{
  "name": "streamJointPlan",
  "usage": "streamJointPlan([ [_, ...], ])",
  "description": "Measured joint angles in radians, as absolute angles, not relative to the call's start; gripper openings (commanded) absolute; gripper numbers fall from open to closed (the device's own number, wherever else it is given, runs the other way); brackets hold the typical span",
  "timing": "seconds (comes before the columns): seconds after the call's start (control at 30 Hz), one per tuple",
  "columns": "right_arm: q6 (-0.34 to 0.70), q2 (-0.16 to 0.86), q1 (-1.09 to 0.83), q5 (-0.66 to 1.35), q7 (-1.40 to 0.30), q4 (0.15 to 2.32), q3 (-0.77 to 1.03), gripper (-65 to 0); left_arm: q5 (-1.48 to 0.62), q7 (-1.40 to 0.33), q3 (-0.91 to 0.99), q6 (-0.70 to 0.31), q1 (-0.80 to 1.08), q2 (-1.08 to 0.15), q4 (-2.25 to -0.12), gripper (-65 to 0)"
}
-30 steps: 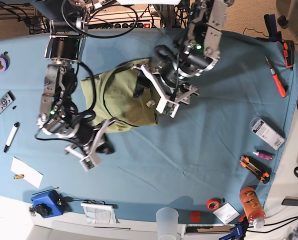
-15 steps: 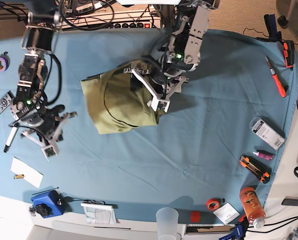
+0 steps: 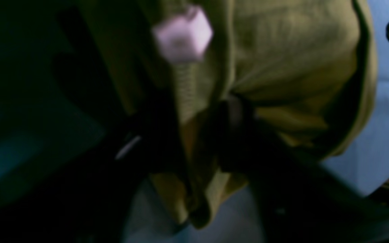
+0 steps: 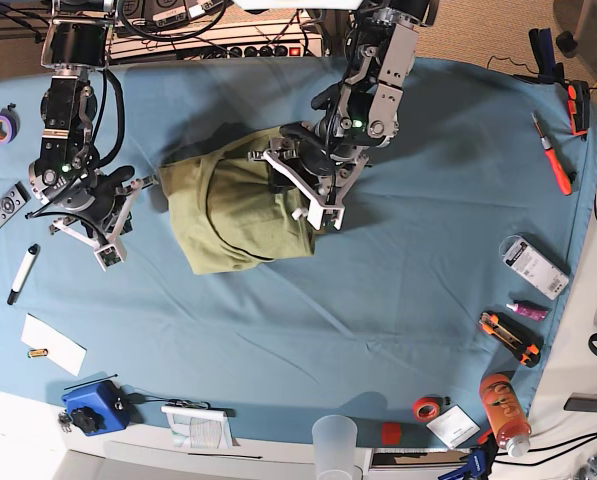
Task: Layout the t-shirt on the table in an organized manner, then fold the t-shirt properly
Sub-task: 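Hold the bundle with both grippers and tuck its loose edge under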
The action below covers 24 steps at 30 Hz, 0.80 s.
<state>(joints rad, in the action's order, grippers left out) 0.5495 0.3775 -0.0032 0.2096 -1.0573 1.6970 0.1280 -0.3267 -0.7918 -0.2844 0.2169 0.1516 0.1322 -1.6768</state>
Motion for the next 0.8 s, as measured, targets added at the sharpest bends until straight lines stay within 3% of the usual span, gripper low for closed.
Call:
streamJointPlan([
  [0.13,0.55,0.377,-0.02,0.216,-1.037,1.695,0.128,-65.0,-0.418,-0.814,-0.281,0.201,0.153,0.132,-1.668,-64.4],
  [0.27,0.551,0.376,-0.019,0.282,-1.036,1.66,0.128,-65.0,-0.462,-0.867,-0.282,0.077,0.161,0.132,-1.661,-65.0],
  [0.37,0.607,0.377,-0.025,0.329,-1.047,1.657,0.128,-65.0,-0.464,-0.94,-0.283,0.018,0.167,0.132,-1.683,-65.0],
  [0.53,0.693,0.377,-0.049,0.522,-1.156,1.657,0.128,-65.0,-0.456,-0.996,-0.286,0.005,0.171,0.132,-1.745,-65.0],
  [0.67,0.687,0.38,-0.089,0.616,-1.202,1.664,0.131,-65.0,-0.45,-1.034,-0.286,-0.091,0.171,0.126,-1.775,-65.0],
  [0.8,0.684,0.384,-0.138,0.686,-1.247,1.709,0.131,-65.0,-0.457,-1.036,-0.287,-0.109,0.171,0.059,-1.787,-65.0],
])
